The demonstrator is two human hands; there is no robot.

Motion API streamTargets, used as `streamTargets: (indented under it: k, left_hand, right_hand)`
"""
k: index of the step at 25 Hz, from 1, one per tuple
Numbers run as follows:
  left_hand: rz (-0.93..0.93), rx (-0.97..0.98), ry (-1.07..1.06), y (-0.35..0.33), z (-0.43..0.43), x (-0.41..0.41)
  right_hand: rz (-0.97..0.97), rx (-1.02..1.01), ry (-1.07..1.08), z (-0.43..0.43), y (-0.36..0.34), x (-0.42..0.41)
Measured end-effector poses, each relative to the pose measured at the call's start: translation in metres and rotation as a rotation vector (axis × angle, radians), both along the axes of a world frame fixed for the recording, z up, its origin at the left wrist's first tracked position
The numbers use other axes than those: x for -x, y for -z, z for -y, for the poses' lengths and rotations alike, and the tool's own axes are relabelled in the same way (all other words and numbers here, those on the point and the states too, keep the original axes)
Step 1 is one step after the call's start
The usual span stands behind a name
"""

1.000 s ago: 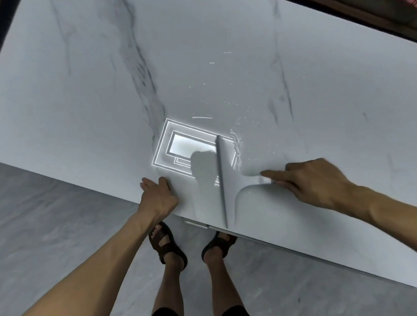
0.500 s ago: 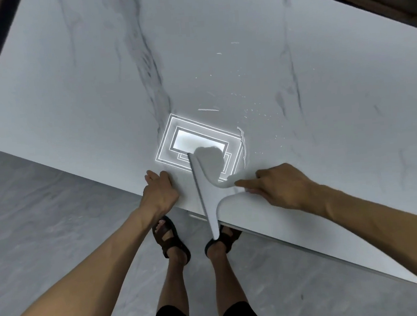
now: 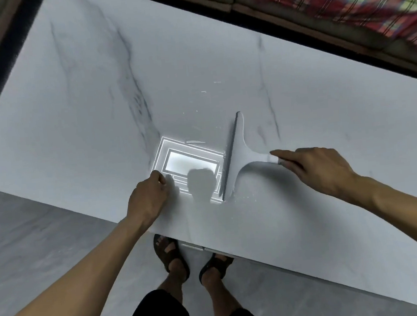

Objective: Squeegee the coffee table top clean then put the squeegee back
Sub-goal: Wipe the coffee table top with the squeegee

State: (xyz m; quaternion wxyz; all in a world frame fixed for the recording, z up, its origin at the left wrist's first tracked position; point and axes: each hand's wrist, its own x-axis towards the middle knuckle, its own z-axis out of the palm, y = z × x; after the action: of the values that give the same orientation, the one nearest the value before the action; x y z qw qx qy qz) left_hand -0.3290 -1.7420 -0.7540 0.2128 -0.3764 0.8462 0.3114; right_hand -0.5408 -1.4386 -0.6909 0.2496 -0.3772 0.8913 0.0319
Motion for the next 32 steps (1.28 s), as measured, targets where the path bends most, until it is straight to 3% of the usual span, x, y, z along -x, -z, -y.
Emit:
streamTargets:
  k: [4,7,13,17,23,32]
  left_hand:
    - [-0.028,0.009,-0.013,0.003,0.03,0.039]
    - [-0.035,0.014,0.003,0.017,0.057,0.081]
    - [0.004,-0.096,0.145,0.053,0.096,0.157]
    - [0.056,-0.115,0.275,0.069,0.106,0.18]
    - [0.171,-0.198,0.287,0.063,0.109,0.199]
    - [0.226,-0.198,0.294,0.053,0.105,0.205]
  right_hand:
    - [0.144,0.134,0.382,0.053,0.001,0.028]
    - [0.19,0.234,0.552,0.112,0.018,0.075]
    - [0.139,0.341,0.742,0.251,0.069,0.208]
    - [0.106,0.274,0.769,0.303,0.082,0.253]
    - [-0.01,0.142,0.521,0.245,0.075,0.212]
    - [0.148,-0.156,0.574,0.121,0.003,0.121]
